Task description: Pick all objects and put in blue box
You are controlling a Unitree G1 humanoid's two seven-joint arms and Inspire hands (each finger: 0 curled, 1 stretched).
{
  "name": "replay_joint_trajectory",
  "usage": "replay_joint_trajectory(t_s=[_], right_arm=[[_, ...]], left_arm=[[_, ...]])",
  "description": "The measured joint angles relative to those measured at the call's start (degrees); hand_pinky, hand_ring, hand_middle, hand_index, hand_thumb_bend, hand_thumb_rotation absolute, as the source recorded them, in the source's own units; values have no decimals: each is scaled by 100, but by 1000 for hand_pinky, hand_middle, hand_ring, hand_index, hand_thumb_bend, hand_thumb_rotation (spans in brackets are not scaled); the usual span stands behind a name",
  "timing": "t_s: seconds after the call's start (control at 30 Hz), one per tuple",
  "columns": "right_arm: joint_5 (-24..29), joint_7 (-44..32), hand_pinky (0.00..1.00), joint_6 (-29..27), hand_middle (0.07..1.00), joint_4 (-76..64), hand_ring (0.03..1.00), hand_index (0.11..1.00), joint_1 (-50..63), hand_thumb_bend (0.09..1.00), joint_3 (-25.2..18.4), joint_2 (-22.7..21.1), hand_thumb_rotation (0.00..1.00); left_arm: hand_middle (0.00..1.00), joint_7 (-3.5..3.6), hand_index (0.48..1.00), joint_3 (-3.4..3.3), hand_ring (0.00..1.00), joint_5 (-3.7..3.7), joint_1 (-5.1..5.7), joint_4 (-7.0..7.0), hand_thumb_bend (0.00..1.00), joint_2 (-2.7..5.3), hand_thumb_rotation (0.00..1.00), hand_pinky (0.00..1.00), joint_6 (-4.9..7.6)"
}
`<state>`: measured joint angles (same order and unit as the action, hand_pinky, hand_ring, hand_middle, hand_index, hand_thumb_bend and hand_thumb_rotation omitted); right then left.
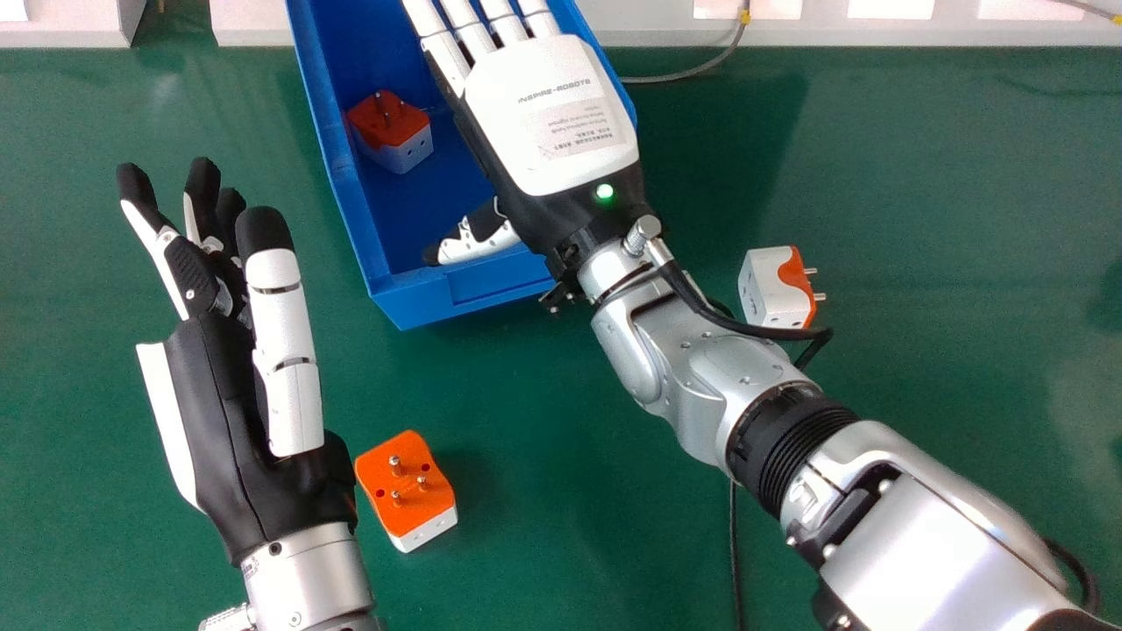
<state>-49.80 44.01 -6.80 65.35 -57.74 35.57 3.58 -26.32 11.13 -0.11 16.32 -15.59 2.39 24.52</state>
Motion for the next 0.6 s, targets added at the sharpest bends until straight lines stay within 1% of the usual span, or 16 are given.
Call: replay_joint_trajectory(t_s=[0.03,0.07,0.1,0.17,0.23,0.27,0.3,0.33,0.37,0.43,0.57,0.6], right_arm=[[7,27,1000,8,1000,-310,1000,1000,142,1000,-37,-61,344],[9,137,1000,2,1000,-545,1000,1000,263,1000,-70,-95,344],[0,181,1000,65,1000,-914,1000,1000,435,1000,-115,-158,378],[-27,325,1000,184,1000,-1628,1000,1000,800,1000,-181,-266,384],[-69,351,1000,396,1000,-2398,1000,1000,1202,1000,-241,-359,417],[-79,355,1000,532,1000,-2909,1000,1000,1487,1000,-294,-414,417],[-82,355,1000,572,1000,-3031,1000,1000,1563,1000,-311,-429,424],[-150,276,1000,768,1000,-3398,1000,1000,1773,1000,-362,-484,455],[-276,134,1000,1123,1000,-4032,1000,1000,2170,1000,-435,-545,488],[-307,-92,1000,1448,1000,-4565,1000,1000,2517,1000,-507,-608,501],[-575,-1255,1000,2485,1000,-5998,1000,1000,3275,1000,-698,-683,493],[-733,-1698,1000,2812,1000,-6375,1000,1000,3444,1000,-737,-710,496]], left_arm=[[989,4,985,24,983,0,19,-20,533,-2,797,954,0],[989,2,985,35,983,0,74,-52,533,-2,797,954,3],[988,1,980,51,982,1,102,-56,544,-8,795,950,-2],[987,-7,979,60,982,1,180,-65,548,-5,795,950,-11],[984,-5,975,88,983,0,235,-68,554,-4,794,949,-16],[984,-6,975,86,983,-2,270,-69,554,-2,794,949,-18],[984,-9,975,82,983,-3,275,-70,554,-1,792,948,-19],[983,3,974,95,983,2,271,-70,555,-4,789,947,-18],[982,-6,973,83,982,0,276,-70,557,-4,785,945,-20],[981,5,972,97,982,2,273,-70,558,-4,783,945,-22],[992,5,978,93,991,-2,286,-71,550,-7,801,955,-40],[992,6,977,92,991,-2,297,-75,548,-7,804,953,-49]])
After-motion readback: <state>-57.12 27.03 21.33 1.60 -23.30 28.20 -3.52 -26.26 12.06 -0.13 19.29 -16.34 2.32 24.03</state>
